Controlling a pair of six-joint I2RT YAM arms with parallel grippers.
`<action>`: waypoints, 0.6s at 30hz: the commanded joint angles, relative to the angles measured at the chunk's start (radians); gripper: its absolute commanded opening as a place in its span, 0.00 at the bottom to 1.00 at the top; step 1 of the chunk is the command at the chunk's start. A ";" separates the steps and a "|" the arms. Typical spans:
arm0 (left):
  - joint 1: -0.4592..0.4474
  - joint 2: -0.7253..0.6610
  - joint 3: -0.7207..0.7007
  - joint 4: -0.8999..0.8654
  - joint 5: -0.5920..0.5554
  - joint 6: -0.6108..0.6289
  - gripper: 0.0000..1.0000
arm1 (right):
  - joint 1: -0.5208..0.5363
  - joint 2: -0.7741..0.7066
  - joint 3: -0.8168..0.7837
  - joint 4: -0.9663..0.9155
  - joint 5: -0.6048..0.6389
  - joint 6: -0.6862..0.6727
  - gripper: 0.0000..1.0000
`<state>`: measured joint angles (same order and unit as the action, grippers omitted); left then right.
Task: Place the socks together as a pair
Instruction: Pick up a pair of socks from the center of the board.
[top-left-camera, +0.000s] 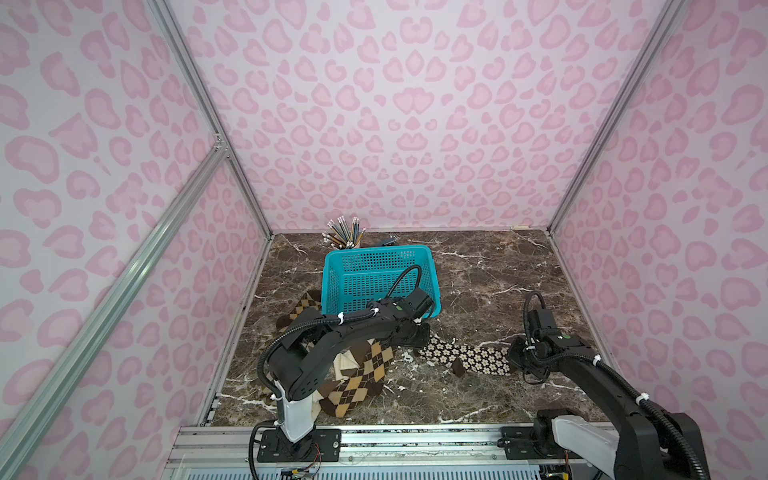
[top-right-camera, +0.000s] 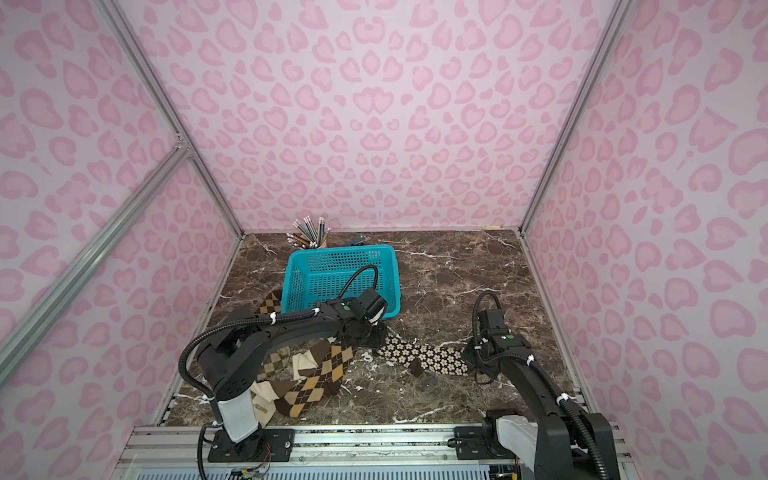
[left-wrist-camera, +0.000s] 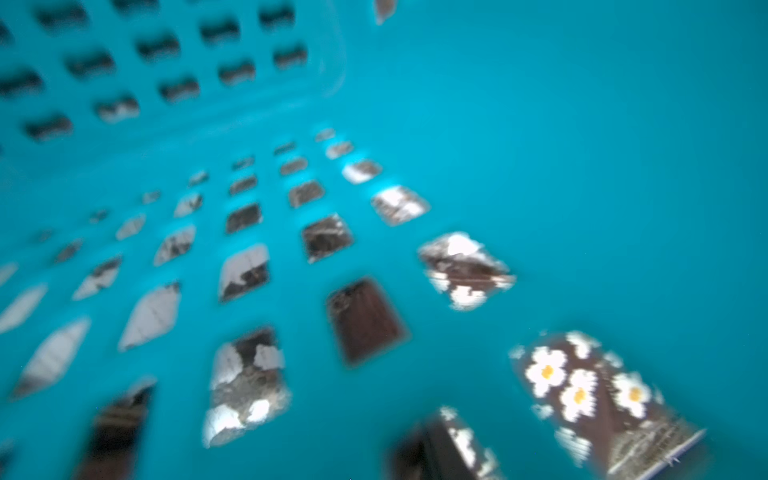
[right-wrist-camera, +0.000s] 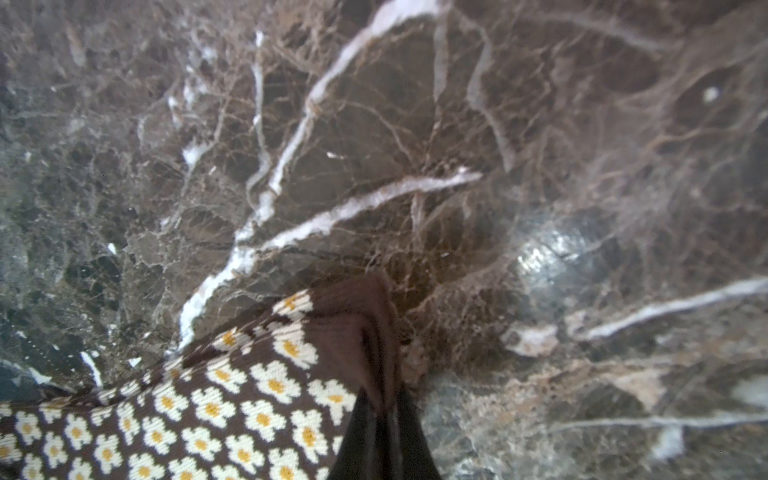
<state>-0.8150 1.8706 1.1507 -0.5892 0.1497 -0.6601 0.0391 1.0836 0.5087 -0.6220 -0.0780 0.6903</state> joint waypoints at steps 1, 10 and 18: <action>-0.001 -0.021 0.035 -0.021 0.011 0.011 0.14 | 0.002 -0.021 0.019 -0.011 -0.001 -0.007 0.00; -0.004 -0.083 0.094 -0.099 0.044 0.037 0.05 | 0.001 -0.132 0.101 -0.083 -0.044 0.021 0.00; -0.001 -0.193 0.212 -0.180 0.066 0.011 0.05 | 0.001 -0.237 0.302 -0.228 -0.083 0.041 0.00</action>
<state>-0.8215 1.7046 1.3220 -0.7536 0.2016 -0.6369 0.0387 0.8623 0.7506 -0.7822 -0.1371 0.7158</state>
